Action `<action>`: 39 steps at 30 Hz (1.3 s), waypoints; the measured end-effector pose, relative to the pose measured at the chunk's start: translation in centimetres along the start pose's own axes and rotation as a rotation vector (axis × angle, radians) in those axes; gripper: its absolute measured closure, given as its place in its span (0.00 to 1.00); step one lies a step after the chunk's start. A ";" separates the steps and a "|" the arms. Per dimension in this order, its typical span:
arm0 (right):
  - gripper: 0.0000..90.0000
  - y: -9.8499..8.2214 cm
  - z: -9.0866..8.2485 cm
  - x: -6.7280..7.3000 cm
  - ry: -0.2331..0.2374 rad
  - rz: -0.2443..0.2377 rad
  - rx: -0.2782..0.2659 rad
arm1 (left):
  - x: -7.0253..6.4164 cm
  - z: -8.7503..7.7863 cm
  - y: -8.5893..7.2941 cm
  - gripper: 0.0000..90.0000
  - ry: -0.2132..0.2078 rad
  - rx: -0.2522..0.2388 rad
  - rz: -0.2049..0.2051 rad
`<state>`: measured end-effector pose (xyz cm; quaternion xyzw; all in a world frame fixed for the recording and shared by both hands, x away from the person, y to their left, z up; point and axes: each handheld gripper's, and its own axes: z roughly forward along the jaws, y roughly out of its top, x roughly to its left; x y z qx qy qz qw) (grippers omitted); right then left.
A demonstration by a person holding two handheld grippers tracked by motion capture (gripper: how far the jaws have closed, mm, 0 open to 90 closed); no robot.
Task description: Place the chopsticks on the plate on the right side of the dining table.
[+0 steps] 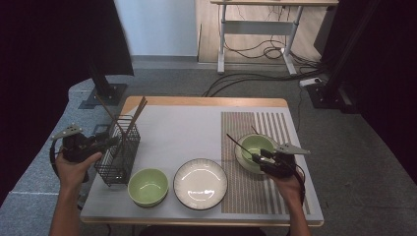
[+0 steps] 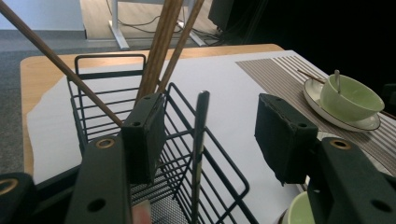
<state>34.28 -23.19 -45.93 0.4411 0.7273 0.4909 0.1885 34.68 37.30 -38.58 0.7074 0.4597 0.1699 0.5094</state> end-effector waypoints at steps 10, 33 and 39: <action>0.60 0.0 -0.2 -0.1 -0.011 0.005 -0.009 | 0.6 0.3 0.4 0.48 0.016 0.014 -0.005; 0.60 -0.7 -1.4 -0.2 -0.038 0.014 -0.009 | 3.1 0.6 1.3 0.48 0.028 0.020 -0.036; 0.60 -0.9 -1.5 -0.3 -0.045 0.017 -0.010 | 3.5 0.9 1.2 0.48 0.028 0.031 -0.040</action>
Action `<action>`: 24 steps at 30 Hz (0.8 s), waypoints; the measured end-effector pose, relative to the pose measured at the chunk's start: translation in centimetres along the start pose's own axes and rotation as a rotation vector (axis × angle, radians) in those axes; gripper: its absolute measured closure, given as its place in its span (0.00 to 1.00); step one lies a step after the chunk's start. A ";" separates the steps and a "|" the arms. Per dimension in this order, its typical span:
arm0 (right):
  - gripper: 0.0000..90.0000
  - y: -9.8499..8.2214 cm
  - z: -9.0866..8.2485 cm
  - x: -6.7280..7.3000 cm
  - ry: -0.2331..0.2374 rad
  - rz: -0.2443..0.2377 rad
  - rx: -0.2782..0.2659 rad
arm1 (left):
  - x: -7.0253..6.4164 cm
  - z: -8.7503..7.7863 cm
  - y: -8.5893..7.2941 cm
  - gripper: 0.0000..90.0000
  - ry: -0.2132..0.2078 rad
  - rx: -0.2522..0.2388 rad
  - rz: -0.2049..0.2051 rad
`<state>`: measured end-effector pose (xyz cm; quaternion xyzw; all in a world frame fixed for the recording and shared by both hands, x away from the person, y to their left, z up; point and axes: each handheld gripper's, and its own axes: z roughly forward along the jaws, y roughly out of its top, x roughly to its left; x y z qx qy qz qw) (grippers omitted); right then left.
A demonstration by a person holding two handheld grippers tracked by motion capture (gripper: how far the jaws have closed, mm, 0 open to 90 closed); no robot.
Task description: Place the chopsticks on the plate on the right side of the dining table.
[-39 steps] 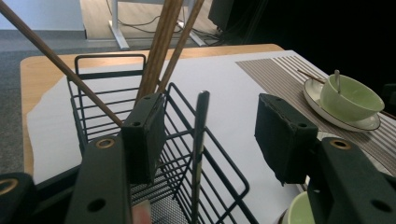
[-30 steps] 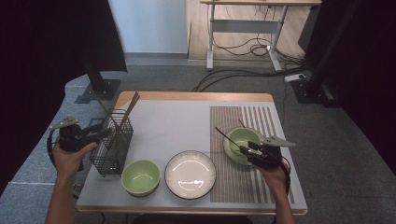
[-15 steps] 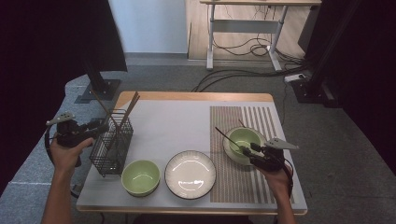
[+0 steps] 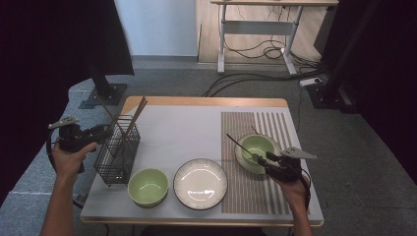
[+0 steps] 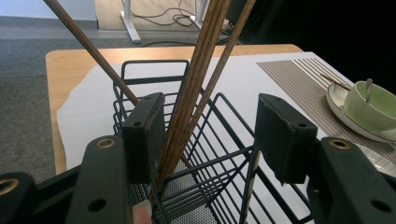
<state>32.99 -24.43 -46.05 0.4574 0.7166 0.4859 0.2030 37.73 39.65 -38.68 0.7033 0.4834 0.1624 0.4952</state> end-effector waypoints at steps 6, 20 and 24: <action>0.60 -0.1 0.1 0.0 -0.001 -0.001 0.005 | 0.5 0.1 0.0 0.48 0.009 -0.001 -0.007; 0.60 -0.2 0.3 0.0 -0.004 -0.005 0.015 | 1.3 0.8 0.4 0.48 0.005 0.002 0.007; 0.60 -0.2 0.3 0.0 -0.004 -0.009 0.021 | 1.6 1.0 0.6 0.48 0.014 0.007 0.005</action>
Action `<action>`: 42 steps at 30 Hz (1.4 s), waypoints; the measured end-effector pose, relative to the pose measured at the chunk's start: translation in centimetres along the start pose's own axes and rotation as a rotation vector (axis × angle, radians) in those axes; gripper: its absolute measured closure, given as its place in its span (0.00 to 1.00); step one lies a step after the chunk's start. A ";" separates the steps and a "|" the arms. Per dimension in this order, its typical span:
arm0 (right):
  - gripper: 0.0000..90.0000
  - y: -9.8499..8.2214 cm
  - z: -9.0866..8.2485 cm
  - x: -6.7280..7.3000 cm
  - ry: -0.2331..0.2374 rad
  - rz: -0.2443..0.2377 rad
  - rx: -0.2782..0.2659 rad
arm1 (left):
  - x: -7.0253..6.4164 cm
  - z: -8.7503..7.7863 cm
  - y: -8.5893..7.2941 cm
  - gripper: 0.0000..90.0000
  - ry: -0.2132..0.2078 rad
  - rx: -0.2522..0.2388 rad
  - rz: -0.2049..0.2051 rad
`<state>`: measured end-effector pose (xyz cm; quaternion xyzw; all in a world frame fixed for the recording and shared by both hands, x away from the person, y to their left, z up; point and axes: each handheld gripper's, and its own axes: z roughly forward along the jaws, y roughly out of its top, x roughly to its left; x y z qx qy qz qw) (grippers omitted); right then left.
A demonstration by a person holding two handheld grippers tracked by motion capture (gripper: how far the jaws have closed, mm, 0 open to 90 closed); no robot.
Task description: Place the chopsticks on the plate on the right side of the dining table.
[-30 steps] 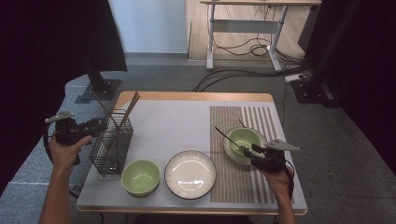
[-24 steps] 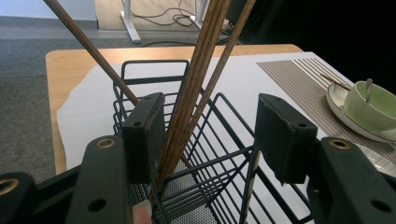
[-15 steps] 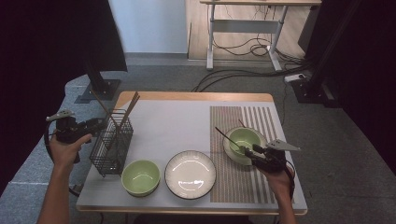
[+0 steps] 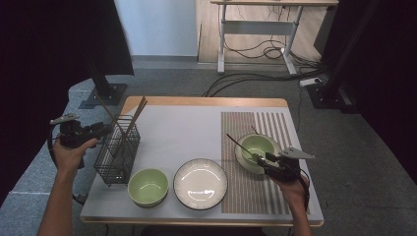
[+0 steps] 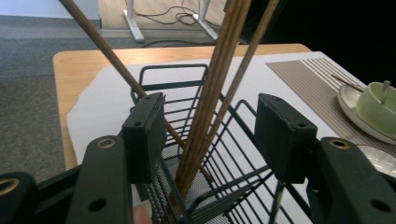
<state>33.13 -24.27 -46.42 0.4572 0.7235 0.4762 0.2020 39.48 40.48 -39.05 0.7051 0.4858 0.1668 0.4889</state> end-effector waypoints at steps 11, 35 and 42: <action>0.60 -0.1 -0.2 -0.2 -0.012 0.004 -0.010 | 1.2 0.9 0.7 0.49 0.015 0.013 -0.013; 0.60 -0.6 -0.8 -0.4 -0.046 0.004 0.004 | 3.6 2.7 1.6 0.50 0.039 0.022 -0.033; 0.60 -0.6 -0.9 -0.4 -0.050 0.002 0.003 | 3.9 3.0 2.2 0.50 0.036 0.014 -0.032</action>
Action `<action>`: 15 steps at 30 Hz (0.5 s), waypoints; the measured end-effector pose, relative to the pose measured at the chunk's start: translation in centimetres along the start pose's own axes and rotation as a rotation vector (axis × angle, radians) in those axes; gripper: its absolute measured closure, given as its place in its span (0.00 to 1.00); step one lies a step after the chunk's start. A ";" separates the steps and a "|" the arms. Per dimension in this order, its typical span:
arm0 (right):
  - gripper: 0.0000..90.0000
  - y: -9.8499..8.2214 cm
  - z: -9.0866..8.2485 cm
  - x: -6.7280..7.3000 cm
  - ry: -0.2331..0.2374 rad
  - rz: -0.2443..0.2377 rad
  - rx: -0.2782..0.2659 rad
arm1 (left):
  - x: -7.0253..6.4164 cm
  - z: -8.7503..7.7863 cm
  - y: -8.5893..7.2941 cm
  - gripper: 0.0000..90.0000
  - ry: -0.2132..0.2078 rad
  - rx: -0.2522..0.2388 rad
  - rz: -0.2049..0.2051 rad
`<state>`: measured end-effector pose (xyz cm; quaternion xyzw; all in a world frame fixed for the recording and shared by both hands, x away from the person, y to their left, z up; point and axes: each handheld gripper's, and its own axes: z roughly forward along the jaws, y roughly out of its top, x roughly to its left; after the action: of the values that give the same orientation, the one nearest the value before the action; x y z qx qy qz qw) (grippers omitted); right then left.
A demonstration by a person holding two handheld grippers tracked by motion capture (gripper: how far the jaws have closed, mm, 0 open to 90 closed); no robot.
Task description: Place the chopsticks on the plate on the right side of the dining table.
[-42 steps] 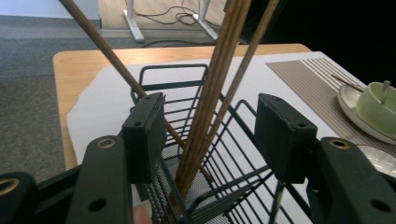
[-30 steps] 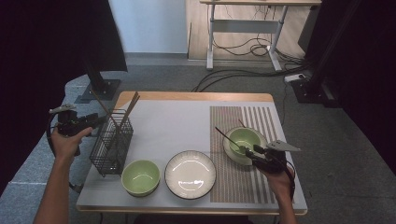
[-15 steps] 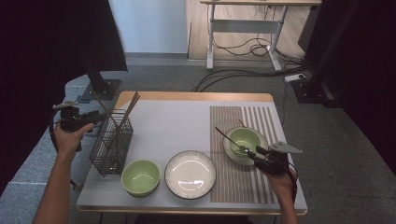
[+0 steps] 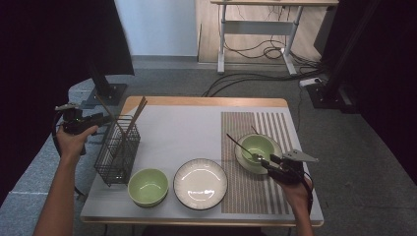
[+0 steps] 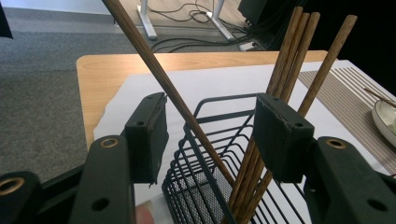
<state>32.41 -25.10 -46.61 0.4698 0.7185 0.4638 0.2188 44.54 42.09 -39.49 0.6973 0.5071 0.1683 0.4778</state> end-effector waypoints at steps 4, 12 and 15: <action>0.60 0.0 -0.1 0.0 -0.002 0.002 -0.003 | 0.2 0.3 0.2 0.50 0.006 0.007 -0.002; 0.60 0.1 -0.4 -0.4 0.020 0.025 -0.017 | 0.7 1.0 0.2 0.50 0.012 0.010 -0.016; 0.60 0.0 -0.5 -0.6 0.021 0.040 -0.026 | 0.9 1.4 0.3 0.50 0.016 0.009 -0.019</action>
<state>32.35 -25.87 -46.45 0.4762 0.7051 0.4825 0.2080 46.09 42.14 -40.17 0.6931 0.5183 0.1670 0.4724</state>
